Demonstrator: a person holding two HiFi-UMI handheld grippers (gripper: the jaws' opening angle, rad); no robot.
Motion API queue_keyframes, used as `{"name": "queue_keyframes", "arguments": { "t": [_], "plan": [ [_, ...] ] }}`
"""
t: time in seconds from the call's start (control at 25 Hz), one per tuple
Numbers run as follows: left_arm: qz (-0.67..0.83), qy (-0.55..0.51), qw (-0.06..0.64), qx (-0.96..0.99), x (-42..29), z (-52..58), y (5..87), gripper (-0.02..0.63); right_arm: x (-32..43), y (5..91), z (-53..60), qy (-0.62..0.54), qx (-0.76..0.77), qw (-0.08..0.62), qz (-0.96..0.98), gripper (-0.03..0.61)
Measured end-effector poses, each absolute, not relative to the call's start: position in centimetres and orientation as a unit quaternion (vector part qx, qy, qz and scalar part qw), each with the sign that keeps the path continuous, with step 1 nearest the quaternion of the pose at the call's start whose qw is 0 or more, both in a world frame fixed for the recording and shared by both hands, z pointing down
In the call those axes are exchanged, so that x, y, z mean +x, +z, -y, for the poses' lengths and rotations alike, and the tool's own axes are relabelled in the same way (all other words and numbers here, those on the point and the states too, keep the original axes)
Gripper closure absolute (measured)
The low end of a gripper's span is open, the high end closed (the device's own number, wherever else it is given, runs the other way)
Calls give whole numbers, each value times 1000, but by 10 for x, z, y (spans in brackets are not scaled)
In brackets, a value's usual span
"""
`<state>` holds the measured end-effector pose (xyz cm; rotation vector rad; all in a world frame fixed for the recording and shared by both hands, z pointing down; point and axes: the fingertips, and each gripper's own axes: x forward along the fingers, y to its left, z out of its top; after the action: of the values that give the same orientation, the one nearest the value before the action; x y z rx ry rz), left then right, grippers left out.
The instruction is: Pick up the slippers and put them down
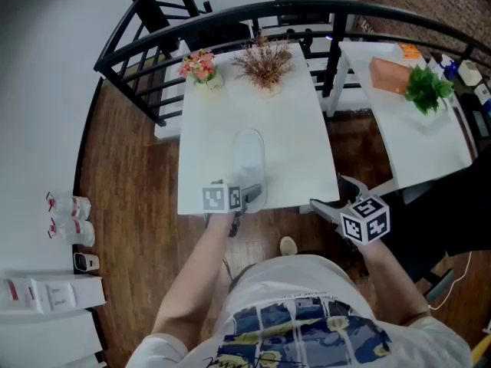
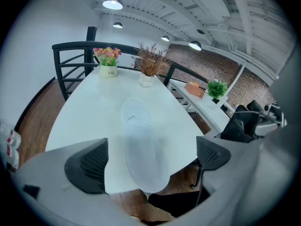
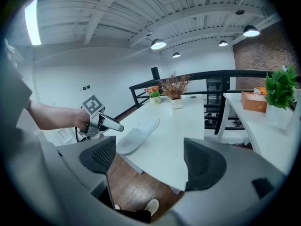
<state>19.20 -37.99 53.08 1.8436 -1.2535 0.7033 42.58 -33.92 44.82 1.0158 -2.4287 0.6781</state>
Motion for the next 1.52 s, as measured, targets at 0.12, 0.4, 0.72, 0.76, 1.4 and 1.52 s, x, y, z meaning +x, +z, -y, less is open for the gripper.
{"name": "queue_keyframes", "arguments": {
  "t": [0.12, 0.4, 0.72, 0.76, 1.4, 1.52],
  "plan": [
    [497, 300, 398, 710, 202, 408, 552, 21, 440, 452, 352, 244, 366, 217, 871, 130],
    [521, 373, 405, 652, 205, 456, 609, 14, 475, 458, 366, 259, 363, 220, 868, 130],
    [517, 445, 421, 598, 203, 465, 662, 14, 517, 467, 366, 274, 384, 212, 856, 141],
    [514, 447, 424, 597, 204, 465, 663, 14, 521, 469, 365, 275, 387, 212, 854, 141],
    [504, 396, 421, 642, 203, 438, 605, 161, 495, 461, 359, 269, 346, 197, 877, 149],
    [516, 369, 425, 645, 182, 418, 585, 186, 474, 457, 355, 265, 325, 199, 886, 149]
  ]
}}
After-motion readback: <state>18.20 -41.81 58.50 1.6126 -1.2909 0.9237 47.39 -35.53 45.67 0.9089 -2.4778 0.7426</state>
